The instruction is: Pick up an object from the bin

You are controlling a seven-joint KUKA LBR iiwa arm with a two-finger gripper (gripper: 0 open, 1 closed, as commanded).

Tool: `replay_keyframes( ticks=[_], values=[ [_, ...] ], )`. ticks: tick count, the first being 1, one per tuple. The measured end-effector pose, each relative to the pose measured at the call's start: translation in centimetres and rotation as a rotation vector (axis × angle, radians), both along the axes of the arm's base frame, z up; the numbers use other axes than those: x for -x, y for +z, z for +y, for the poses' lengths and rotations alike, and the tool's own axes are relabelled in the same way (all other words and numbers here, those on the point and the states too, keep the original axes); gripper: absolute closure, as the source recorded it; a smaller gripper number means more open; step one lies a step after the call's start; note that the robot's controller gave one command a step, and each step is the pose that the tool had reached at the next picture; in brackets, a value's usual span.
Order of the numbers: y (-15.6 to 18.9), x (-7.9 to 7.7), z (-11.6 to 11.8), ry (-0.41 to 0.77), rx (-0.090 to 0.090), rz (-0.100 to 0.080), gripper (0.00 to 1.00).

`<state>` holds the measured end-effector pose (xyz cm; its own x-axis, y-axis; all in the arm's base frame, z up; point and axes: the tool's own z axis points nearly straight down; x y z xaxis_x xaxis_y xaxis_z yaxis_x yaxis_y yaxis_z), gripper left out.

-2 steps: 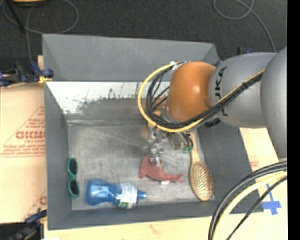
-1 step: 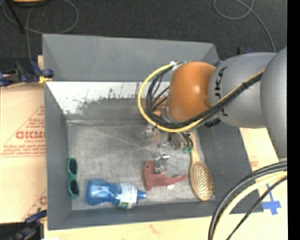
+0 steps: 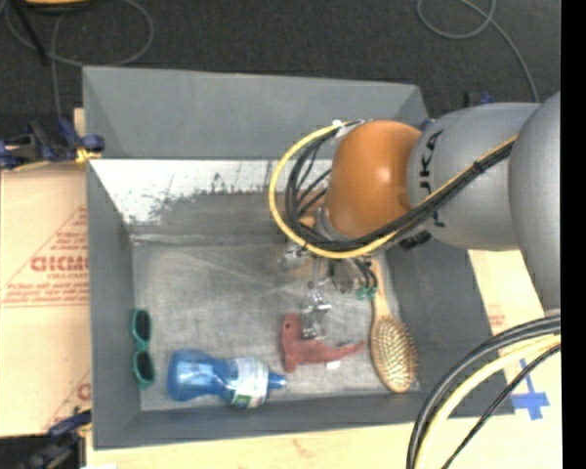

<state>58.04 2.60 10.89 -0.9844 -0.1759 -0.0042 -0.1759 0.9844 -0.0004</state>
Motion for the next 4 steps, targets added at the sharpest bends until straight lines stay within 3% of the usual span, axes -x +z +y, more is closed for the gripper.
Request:
replay_keyframes(
  ticks=[1,3,4],
  values=[
    [-3.5,3.3,1.2,0.027,-0.003,-0.007,1.00],
    [-3.2,3.5,1.0,0.040,-0.002,-0.006,1.00],
    [-2.5,3.6,-2.3,0.177,0.002,-0.008,1.00]
  ],
)
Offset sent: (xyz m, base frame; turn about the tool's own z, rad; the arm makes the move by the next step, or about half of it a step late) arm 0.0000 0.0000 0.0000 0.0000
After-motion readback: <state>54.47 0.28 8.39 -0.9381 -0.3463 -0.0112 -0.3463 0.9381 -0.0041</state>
